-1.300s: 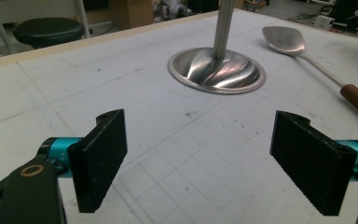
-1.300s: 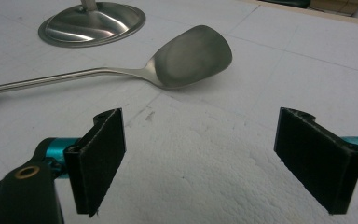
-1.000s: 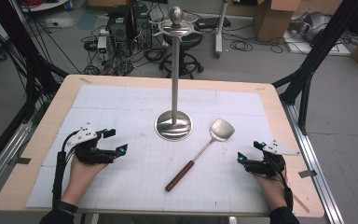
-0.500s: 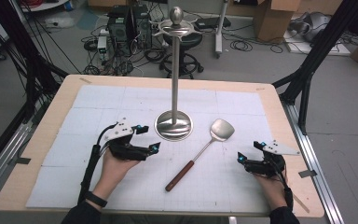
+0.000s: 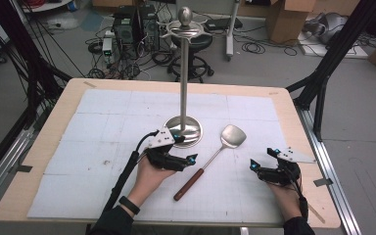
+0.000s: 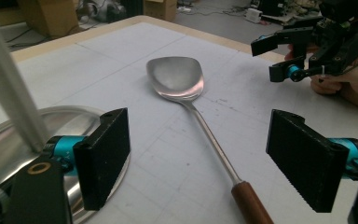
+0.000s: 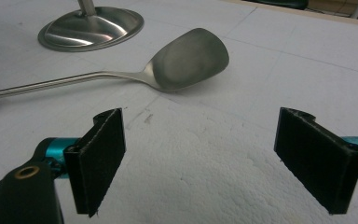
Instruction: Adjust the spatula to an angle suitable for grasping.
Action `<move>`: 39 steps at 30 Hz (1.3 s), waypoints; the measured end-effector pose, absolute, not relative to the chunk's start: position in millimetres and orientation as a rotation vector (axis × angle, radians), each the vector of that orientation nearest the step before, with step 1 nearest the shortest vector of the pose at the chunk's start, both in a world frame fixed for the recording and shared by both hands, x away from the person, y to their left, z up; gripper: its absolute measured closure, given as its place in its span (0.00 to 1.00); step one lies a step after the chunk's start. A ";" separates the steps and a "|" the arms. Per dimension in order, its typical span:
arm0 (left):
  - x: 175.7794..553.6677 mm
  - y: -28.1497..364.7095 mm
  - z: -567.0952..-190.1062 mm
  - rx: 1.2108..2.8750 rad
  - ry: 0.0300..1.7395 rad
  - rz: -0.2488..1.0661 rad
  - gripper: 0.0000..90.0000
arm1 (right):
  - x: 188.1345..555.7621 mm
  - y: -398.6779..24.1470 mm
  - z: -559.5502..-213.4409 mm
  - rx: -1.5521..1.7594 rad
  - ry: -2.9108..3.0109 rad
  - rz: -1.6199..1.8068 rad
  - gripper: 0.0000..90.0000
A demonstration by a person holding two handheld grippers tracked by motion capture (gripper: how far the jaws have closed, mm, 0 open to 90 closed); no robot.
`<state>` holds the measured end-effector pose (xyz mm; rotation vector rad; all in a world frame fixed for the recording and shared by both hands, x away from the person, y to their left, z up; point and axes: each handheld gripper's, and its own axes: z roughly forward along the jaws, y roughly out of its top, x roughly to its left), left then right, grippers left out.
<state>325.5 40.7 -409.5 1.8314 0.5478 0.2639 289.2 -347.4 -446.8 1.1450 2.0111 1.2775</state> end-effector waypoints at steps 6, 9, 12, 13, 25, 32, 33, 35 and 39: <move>331.9 20.7 -418.0 1.872 0.544 0.241 0.26 | 289.1 -347.4 -446.8 1.143 2.010 1.279 0.18; 334.7 11.2 -422.7 1.888 0.547 0.224 0.27 | 289.1 -347.9 -446.8 1.137 2.008 1.283 0.18; 336.6 5.7 -425.4 1.898 0.547 0.211 0.27 | 289.0 -348.1 -446.7 1.138 2.007 1.287 0.18; 337.4 3.2 -426.6 1.902 0.546 0.205 0.27 | 289.0 -348.1 -446.7 1.138 2.007 1.287 0.18; 338.0 -17.8 -441.3 2.034 0.570 0.221 0.50 | 289.0 -348.0 -446.8 1.139 2.008 1.289 0.18; 336.5 -27.1 -444.5 2.122 0.597 0.225 0.59 | 289.2 -348.0 -446.9 1.140 2.008 1.290 0.18; 336.5 -27.1 -444.5 2.122 0.597 0.225 0.60 | 289.2 -348.0 -446.8 1.140 2.008 1.290 0.18; 336.1 -30.0 -444.8 2.150 0.610 0.232 0.62 | 289.2 -348.1 -446.9 1.140 2.008 1.292 0.18; 336.6 -34.8 -445.8 2.177 0.646 0.228 0.66 | 289.2 -348.2 -446.9 1.140 2.009 1.292 0.18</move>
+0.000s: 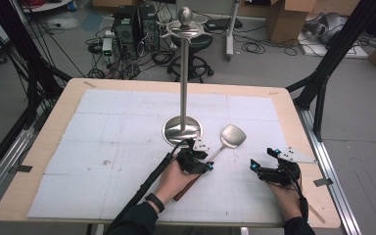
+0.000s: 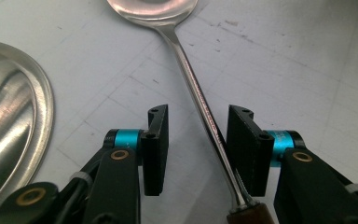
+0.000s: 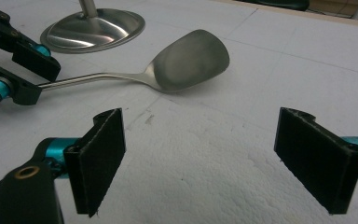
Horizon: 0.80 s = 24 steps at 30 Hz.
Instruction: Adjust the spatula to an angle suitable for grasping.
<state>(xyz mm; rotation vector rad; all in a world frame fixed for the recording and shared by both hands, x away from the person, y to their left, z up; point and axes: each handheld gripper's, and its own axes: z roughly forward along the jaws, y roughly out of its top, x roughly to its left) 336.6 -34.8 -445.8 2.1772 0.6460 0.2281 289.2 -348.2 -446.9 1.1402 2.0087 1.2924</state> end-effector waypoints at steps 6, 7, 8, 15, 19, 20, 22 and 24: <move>335.1 -41.2 -441.6 2.232 0.672 0.272 0.76 | 289.1 -348.4 -446.8 1.143 2.008 1.291 0.18; 334.9 -41.4 -441.2 2.236 0.677 0.269 0.80 | 288.9 -348.3 -446.7 1.147 2.008 1.293 0.18; 334.9 -41.4 -441.2 2.236 0.677 0.269 0.83 | 288.9 -348.3 -446.7 1.147 2.008 1.293 0.18; 338.3 -40.2 -440.9 2.197 0.782 0.212 0.89 | 289.0 -348.4 -446.8 1.134 2.008 1.293 0.18; 340.1 -40.1 -439.9 2.200 0.801 0.197 0.90 | 289.0 -348.5 -446.8 1.133 2.008 1.293 0.18; 340.1 -40.5 -439.8 2.198 0.806 0.196 0.90 | 289.0 -348.5 -446.8 1.135 2.008 1.292 0.18; 340.2 -40.4 -439.5 2.200 0.809 0.196 0.91 | 288.8 -348.5 -446.7 1.140 2.009 1.293 0.18; 340.8 -39.8 -439.1 2.199 0.813 0.193 0.91 | 289.0 -348.5 -446.8 1.135 2.009 1.294 0.18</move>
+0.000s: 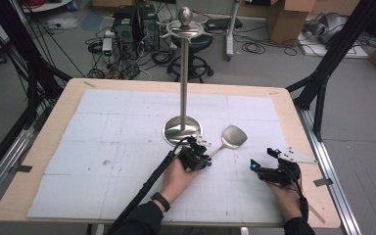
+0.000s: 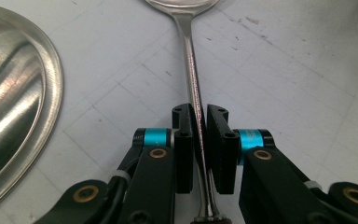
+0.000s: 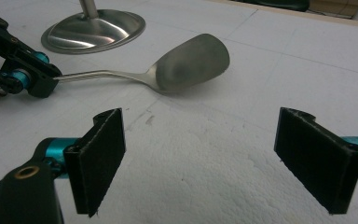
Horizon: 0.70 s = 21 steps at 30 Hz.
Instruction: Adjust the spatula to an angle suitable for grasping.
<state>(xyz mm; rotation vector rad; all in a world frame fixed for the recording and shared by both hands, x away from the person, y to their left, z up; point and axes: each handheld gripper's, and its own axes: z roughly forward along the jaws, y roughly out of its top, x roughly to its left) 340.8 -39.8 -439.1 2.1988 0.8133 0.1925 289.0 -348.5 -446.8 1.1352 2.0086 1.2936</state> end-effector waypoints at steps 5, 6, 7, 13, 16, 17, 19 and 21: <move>342.2 -35.9 -436.9 2.210 0.808 0.178 0.92 | 289.1 -348.8 -446.8 1.140 2.009 1.296 0.18; 342.2 -35.9 -436.9 2.210 0.808 0.178 0.92 | 289.1 -348.8 -446.8 1.140 2.009 1.296 0.18; 342.0 -35.5 -436.6 2.210 0.804 0.182 0.92 | 289.1 -348.8 -446.8 1.140 2.008 1.296 0.18; 339.4 -35.1 -434.9 2.235 0.753 0.219 0.93 | 288.9 -348.8 -446.7 1.138 2.007 1.292 0.18; 339.3 -34.5 -434.5 2.240 0.737 0.209 0.93 | 288.8 -348.7 -446.7 1.141 2.005 1.295 0.18; 338.6 -34.2 -433.8 2.233 0.716 0.211 0.93 | 288.8 -348.6 -446.7 1.141 2.005 1.296 0.18; 337.2 -32.3 -430.0 2.237 0.665 0.216 0.93 | 288.8 -349.1 -446.6 1.140 2.001 1.298 0.18; 337.3 -31.4 -429.4 2.241 0.652 0.210 0.93 | 288.4 -349.3 -446.6 1.145 1.998 1.302 0.18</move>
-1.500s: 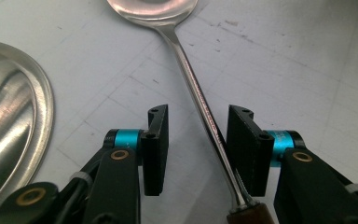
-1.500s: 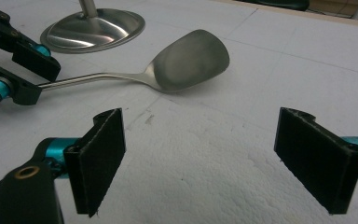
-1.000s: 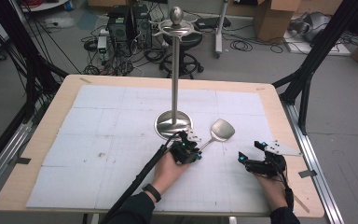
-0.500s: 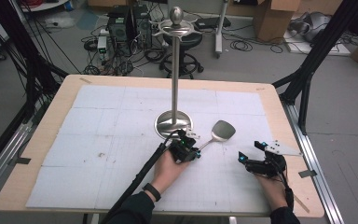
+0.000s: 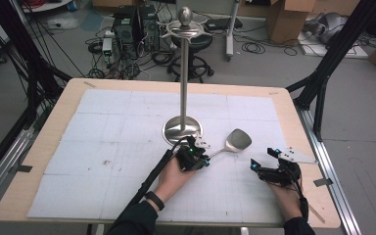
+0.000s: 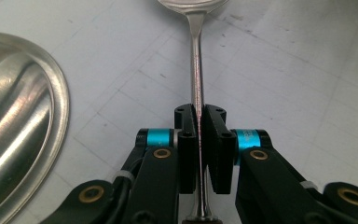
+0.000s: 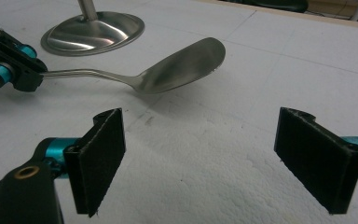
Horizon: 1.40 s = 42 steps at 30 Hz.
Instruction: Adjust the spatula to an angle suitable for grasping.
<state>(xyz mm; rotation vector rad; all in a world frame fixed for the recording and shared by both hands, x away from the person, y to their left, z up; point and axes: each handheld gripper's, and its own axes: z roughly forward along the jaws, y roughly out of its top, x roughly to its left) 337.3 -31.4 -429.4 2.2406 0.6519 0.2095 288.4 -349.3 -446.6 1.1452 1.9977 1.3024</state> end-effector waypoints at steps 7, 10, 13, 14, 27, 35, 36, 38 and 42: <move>337.3 -20.8 -423.5 2.260 0.570 0.195 0.93 | 282.1 -357.2 -442.7 1.150 1.893 1.382 0.18; 336.1 -17.4 -422.4 2.286 0.523 0.196 0.93 | 278.5 -363.9 -439.3 1.148 1.823 1.406 0.19; 333.9 -20.3 -424.4 2.297 0.485 0.193 0.93 | 275.8 -368.1 -433.8 1.156 1.766 1.439 0.19; 331.6 -24.7 -426.7 2.305 0.448 0.197 0.93 | 275.0 -368.9 -432.0 1.158 1.753 1.454 0.19; 328.2 -41.9 -431.5 2.317 0.321 0.156 0.93 | 273.2 -363.6 -419.7 1.123 1.747 1.490 0.19; 327.8 -65.4 -433.6 2.372 0.215 0.134 0.93 | 273.0 -360.6 -418.9 1.112 1.766 1.487 0.19; 328.0 -66.8 -434.4 2.366 0.208 0.134 0.93 | 272.9 -360.6 -419.0 1.114 1.767 1.487 0.19; 328.7 -69.1 -434.7 2.365 0.200 0.127 0.93 | 272.9 -360.6 -419.3 1.113 1.771 1.487 0.19; 328.8 -69.8 -435.2 2.365 0.193 0.120 0.93 | 273.0 -360.2 -419.5 1.116 1.772 1.485 0.19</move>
